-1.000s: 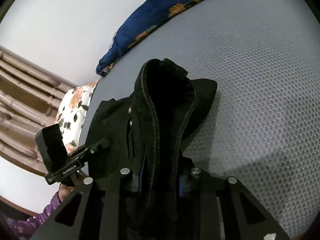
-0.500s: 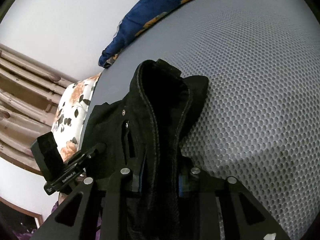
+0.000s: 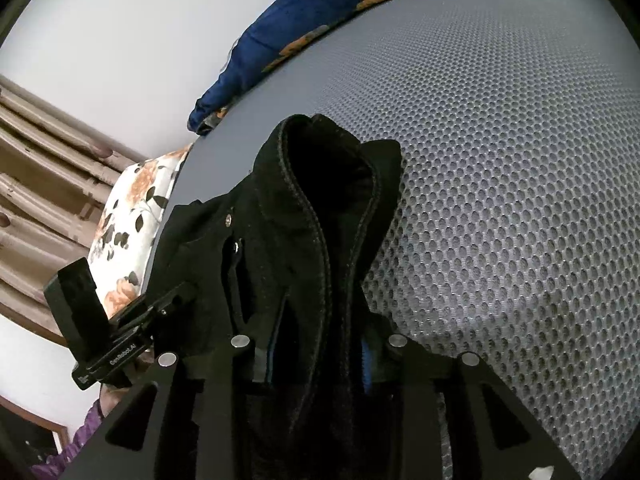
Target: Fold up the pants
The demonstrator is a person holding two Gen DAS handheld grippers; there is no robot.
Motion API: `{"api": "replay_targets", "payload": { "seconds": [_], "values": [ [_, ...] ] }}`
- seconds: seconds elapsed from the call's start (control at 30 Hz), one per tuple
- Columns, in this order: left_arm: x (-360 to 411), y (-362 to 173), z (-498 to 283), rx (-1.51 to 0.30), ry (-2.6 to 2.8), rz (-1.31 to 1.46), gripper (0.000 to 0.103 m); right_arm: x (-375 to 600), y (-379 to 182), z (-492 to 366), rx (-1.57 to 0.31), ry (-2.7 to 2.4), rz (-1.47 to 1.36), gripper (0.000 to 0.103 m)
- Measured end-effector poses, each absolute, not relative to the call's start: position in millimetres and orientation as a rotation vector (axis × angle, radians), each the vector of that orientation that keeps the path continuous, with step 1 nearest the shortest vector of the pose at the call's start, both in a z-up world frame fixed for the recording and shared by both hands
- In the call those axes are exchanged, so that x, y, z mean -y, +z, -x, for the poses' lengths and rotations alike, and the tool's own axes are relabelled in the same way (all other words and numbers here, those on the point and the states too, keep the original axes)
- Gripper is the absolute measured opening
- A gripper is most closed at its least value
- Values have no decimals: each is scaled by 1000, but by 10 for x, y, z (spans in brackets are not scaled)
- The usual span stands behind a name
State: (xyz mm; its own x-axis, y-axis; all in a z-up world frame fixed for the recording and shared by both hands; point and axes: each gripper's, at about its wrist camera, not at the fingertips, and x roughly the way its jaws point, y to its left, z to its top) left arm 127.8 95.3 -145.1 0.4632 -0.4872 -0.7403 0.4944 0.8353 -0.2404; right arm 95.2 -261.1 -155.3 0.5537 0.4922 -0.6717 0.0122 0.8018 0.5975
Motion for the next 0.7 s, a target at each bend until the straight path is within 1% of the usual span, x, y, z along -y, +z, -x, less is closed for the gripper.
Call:
{"api": "replay_targets", "payload": {
  "seconds": [0.27,0.43,0.57,0.7],
  "values": [
    [-967,-1492,-1276,-912,-582,-8,46,2604,-1611,-847,-927,303,-580,29],
    [-969,-1524,-1266,-918,-563,-4,53,2527,-1609,-762,-905,292,-536,29],
    [-971,-1543,-1262,-921,-553,-6,57,2483,-1600,-732,-889,286,-513,29],
    [-985,-1560,-1255,-927,-537,0,64,2456,-1601,-707,-883,284,-510,30]
  ]
}}
